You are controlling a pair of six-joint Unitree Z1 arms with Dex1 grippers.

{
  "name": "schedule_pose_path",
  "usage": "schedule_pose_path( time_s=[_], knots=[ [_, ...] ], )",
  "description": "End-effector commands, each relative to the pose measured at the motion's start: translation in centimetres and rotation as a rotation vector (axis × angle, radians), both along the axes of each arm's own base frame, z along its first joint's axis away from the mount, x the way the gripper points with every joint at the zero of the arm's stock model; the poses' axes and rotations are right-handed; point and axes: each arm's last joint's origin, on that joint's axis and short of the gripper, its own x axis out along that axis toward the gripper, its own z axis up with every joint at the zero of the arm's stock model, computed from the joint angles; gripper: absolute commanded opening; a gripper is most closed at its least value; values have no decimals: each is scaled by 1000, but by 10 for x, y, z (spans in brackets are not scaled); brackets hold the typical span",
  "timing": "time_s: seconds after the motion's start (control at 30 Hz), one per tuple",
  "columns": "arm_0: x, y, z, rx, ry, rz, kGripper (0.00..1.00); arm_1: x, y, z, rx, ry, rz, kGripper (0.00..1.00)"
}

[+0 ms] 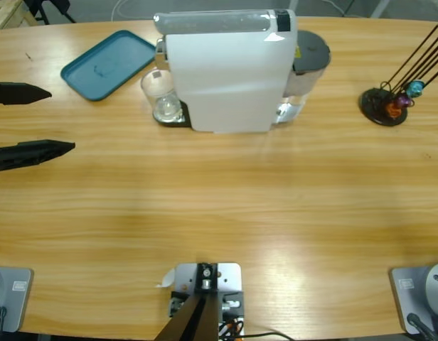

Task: Pour coffee

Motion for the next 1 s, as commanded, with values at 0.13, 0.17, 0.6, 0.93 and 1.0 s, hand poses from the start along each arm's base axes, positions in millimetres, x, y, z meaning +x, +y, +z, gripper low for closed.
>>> schedule_pose_path(
  time_s=[0.13,0.17,0.6,0.93,1.0],
  knots=[
    [9,-6,-18,64,42,-4,1000,50,24,-65,-50,249,31,0],
    [11,-7,-19,64,40,-5,1000,50,24,-67,-56,250,26,0],
    [30,-16,-22,54,31,22,1000,52,19,-67,-83,242,4,0],
    [29,-15,-23,53,30,21,1000,54,19,-74,-103,260,7,0],
    [29,-15,-23,53,30,21,1000,53,19,-74,-104,262,7,0]
  ],
)
